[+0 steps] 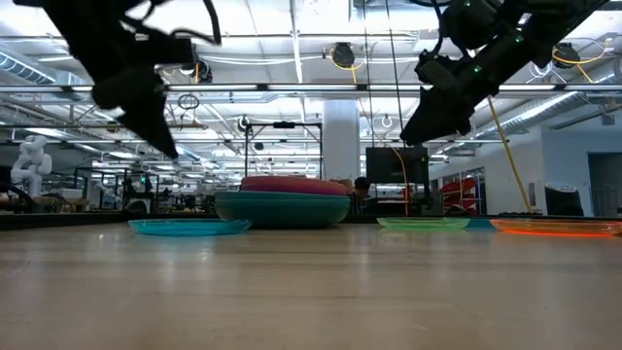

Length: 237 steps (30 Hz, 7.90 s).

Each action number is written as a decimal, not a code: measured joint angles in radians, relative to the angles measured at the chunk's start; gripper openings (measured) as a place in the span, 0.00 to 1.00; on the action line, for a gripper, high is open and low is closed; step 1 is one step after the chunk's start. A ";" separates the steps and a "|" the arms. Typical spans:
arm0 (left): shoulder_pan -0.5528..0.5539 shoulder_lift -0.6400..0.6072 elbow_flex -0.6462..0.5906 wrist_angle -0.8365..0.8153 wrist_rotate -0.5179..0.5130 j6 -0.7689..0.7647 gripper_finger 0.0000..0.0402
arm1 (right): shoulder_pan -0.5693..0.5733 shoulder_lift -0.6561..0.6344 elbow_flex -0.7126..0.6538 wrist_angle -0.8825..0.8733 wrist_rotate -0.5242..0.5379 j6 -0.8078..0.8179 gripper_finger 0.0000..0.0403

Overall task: Stack plastic plates
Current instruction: Stack the bottom light blue plate on top of the light pink plate

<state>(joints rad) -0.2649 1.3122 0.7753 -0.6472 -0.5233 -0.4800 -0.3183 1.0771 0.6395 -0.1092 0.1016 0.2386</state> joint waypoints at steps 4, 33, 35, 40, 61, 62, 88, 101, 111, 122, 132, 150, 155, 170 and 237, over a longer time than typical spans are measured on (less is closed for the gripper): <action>-0.002 0.095 0.000 0.020 0.072 0.074 0.14 | 0.000 -0.005 0.000 0.040 0.000 -0.043 0.39; -0.061 0.232 0.000 0.141 0.062 0.086 0.52 | 0.013 -0.104 0.019 0.067 -0.081 -0.104 0.39; -0.061 0.249 0.000 0.168 0.059 0.118 0.53 | 0.013 -0.104 0.019 0.067 -0.081 -0.103 0.39; -0.060 0.293 0.000 0.233 0.067 0.161 0.54 | 0.013 -0.104 0.019 0.067 -0.081 -0.102 0.39; -0.025 0.381 0.005 0.239 0.080 0.156 0.54 | 0.013 -0.103 0.019 0.049 -0.078 -0.105 0.39; -0.026 0.381 0.004 0.239 0.078 0.156 0.54 | 0.013 -0.103 0.019 0.047 -0.078 -0.105 0.39; -0.078 0.388 0.001 0.233 0.021 0.099 0.24 | 0.013 -0.103 0.019 0.047 -0.077 -0.101 0.39; -0.079 0.388 0.000 0.231 0.017 0.078 0.24 | 0.013 -0.102 0.019 0.045 -0.077 -0.101 0.39; -0.079 0.388 0.000 0.231 0.016 0.078 0.24 | 0.013 -0.102 0.019 0.045 -0.077 -0.101 0.39; -0.080 0.388 0.000 0.234 0.021 0.078 0.09 | 0.013 -0.102 0.019 0.044 -0.077 -0.101 0.39; -0.085 0.390 0.016 0.190 0.013 0.075 0.06 | 0.013 -0.102 0.019 0.044 -0.077 -0.101 0.39; -0.142 0.389 0.150 -0.039 -0.103 0.038 0.06 | 0.013 -0.102 0.019 0.019 -0.077 -0.082 0.39; -0.142 0.389 0.150 -0.038 -0.106 0.022 0.06 | 0.013 -0.102 0.019 0.021 -0.078 -0.082 0.39; -0.142 0.388 0.090 0.029 -0.139 0.023 0.32 | 0.013 -0.102 0.019 0.022 -0.080 -0.068 0.39; -0.108 0.322 -0.067 0.209 -0.080 0.030 0.30 | 0.013 -0.066 0.019 0.030 -0.077 -0.069 0.39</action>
<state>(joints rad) -0.3725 1.6341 0.7082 -0.4381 -0.6029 -0.4496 -0.3054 1.0115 0.6582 -0.0795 0.0250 0.1692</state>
